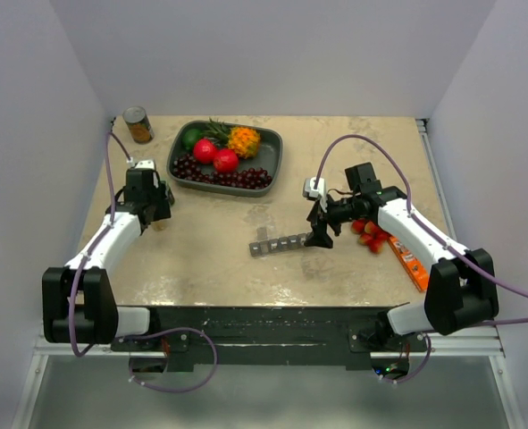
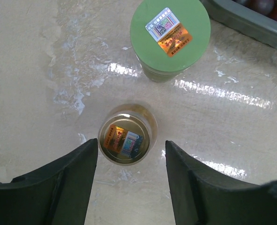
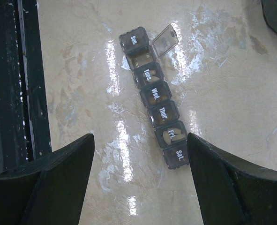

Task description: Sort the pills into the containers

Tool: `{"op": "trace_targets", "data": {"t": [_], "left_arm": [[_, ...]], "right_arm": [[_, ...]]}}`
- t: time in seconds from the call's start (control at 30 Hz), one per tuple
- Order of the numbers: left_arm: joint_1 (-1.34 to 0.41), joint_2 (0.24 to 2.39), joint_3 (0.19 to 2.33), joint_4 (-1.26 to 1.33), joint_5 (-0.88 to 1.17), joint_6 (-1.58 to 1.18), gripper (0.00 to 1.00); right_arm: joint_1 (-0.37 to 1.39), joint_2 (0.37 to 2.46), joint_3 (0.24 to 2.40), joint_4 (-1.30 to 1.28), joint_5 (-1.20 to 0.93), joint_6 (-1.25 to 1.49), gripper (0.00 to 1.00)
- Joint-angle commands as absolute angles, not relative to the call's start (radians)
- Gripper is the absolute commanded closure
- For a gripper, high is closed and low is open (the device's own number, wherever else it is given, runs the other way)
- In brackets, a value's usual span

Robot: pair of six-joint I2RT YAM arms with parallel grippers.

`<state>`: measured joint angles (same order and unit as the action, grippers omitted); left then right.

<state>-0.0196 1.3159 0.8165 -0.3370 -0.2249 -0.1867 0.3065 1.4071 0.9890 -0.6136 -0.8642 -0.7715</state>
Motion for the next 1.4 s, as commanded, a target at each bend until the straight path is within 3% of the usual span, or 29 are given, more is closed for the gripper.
{"op": "trace_targets", "data": {"t": [0.0, 0.23, 0.47, 0.57, 0.6, 0.8, 1.1, 1.37], "left_arm": [[-0.011, 1.325, 0.868, -0.276, -0.270, -0.172, 0.37], [-0.011, 1.347, 0.880, -0.267, -0.275, -0.169, 0.38], [-0.009, 1.368, 0.888, -0.272, -0.276, -0.169, 0.46], [-0.011, 1.361, 0.891, -0.278, -0.278, -0.169, 0.58], [-0.011, 1.356, 0.891, -0.281, -0.278, -0.169, 0.72], [-0.011, 1.307, 0.878, -0.333, -0.177, -0.178, 1.00], [-0.043, 1.131, 0.779, -0.376, 0.277, -0.238, 1.00], [-0.267, 0.999, 0.703, -0.178, 0.553, -0.407, 1.00]], "right_arm": [[0.301, 1.407, 1.022, -0.617, -0.902, -0.788, 0.18], [0.299, 1.407, 1.020, -0.618, -0.902, -0.788, 0.18], [0.291, 1.402, 1.020, -0.620, -0.902, -0.790, 0.18], [0.291, 1.401, 1.019, -0.621, -0.902, -0.790, 0.18], [0.290, 1.402, 1.019, -0.623, -0.902, -0.790, 0.18], [0.285, 1.391, 1.017, -0.627, -0.896, -0.802, 0.18], [0.281, 1.327, 1.012, -0.650, -0.897, -0.853, 0.18], [0.281, 1.305, 1.086, -0.783, -0.908, -0.954, 0.15]]}}
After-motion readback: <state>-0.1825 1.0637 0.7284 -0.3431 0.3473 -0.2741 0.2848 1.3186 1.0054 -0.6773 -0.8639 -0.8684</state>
